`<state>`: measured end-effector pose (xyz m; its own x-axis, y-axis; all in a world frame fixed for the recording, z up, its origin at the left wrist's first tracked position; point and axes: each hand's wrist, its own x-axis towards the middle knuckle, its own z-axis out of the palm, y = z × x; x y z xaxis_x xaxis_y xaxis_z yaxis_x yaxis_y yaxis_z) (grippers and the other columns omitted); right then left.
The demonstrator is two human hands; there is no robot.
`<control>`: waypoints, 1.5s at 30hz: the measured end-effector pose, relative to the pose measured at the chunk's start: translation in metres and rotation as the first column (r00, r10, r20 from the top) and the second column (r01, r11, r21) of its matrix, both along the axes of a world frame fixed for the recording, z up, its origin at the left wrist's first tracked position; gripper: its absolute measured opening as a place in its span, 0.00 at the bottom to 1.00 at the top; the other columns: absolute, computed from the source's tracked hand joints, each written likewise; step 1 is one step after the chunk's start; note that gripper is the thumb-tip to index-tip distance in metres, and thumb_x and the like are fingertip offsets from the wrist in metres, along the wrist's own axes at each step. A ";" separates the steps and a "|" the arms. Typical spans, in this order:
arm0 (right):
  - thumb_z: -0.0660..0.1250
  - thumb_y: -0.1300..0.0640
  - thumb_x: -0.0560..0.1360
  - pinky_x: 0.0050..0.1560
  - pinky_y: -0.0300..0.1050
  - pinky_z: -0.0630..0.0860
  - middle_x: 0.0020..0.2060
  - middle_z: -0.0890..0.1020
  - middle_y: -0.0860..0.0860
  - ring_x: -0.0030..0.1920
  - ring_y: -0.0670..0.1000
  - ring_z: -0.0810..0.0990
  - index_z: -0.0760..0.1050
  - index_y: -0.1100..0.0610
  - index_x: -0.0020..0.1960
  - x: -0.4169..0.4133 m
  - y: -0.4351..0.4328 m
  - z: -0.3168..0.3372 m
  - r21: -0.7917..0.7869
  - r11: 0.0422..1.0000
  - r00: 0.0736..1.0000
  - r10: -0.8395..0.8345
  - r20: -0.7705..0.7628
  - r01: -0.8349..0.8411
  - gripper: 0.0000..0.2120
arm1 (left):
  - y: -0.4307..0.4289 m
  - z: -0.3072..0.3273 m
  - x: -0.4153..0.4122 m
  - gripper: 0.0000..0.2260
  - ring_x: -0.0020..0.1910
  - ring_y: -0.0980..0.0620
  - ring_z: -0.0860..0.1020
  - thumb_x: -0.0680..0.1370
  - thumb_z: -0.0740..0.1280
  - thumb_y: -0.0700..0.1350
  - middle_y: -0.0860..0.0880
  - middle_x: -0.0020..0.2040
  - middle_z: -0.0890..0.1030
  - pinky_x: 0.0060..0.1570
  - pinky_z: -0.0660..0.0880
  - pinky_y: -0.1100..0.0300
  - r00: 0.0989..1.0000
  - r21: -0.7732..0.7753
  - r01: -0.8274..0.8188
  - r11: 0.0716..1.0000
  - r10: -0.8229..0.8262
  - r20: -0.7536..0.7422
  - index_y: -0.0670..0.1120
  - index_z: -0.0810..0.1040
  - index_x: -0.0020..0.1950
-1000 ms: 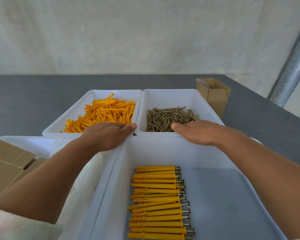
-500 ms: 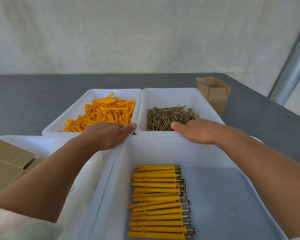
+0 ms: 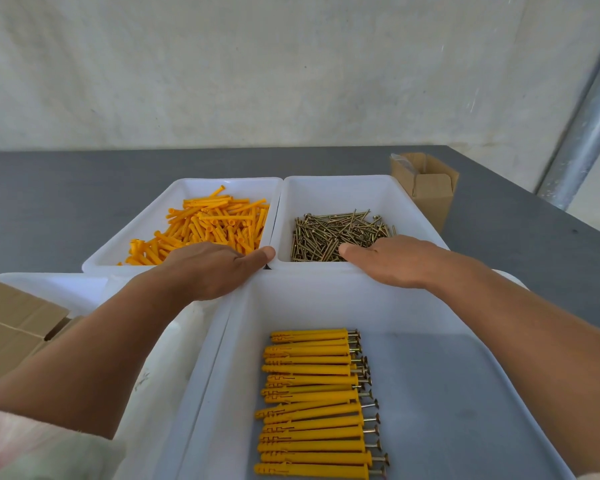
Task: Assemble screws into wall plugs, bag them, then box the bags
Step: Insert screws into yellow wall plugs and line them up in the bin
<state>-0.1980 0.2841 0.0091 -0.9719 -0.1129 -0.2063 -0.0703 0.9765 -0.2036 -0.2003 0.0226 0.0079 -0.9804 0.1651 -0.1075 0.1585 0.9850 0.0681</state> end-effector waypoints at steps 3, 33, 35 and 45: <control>0.43 0.31 0.78 0.56 0.50 0.71 0.59 0.78 0.54 0.54 0.54 0.74 0.78 0.55 0.61 0.002 0.000 0.002 -0.040 0.999 1.000 0.000 -0.020 -0.001 0.36 | -0.001 -0.001 -0.002 0.47 0.56 0.47 0.75 0.63 0.34 0.76 0.48 0.55 0.81 0.52 0.70 0.55 1.000 -0.005 -0.001 1.000 0.001 -0.021 0.51 0.83 0.51; 0.70 0.54 0.76 0.48 0.45 0.80 0.40 0.83 0.46 0.41 0.47 0.82 0.81 0.47 0.45 0.000 0.010 0.009 -0.586 0.809 0.965 -0.109 -0.236 -0.052 0.03 | -0.001 0.000 0.003 0.09 0.37 0.61 0.71 0.76 0.67 0.55 0.57 0.39 0.79 0.32 0.63 0.66 0.940 0.395 -0.060 0.917 0.185 -0.288 0.52 0.82 0.42; 0.71 0.54 0.76 0.43 0.42 0.80 0.39 0.83 0.47 0.38 0.47 0.82 0.81 0.48 0.44 -0.001 0.010 0.010 -0.626 0.780 0.959 -0.159 -0.233 -0.023 0.03 | 0.001 0.003 0.002 0.04 0.37 0.61 0.71 0.74 0.70 0.47 0.58 0.41 0.78 0.32 0.62 0.70 0.923 0.431 -0.073 0.899 0.225 -0.314 0.53 0.82 0.47; 0.71 0.54 0.75 0.29 0.34 0.75 0.32 0.81 0.47 0.25 0.40 0.77 0.81 0.51 0.42 0.001 0.009 0.016 -0.737 0.676 0.933 -0.270 -0.240 0.006 0.04 | 0.006 0.009 0.010 0.08 0.42 0.53 0.77 0.75 0.69 0.42 0.50 0.44 0.81 0.40 0.68 0.66 0.831 0.567 0.017 0.824 0.303 -0.466 0.49 0.83 0.52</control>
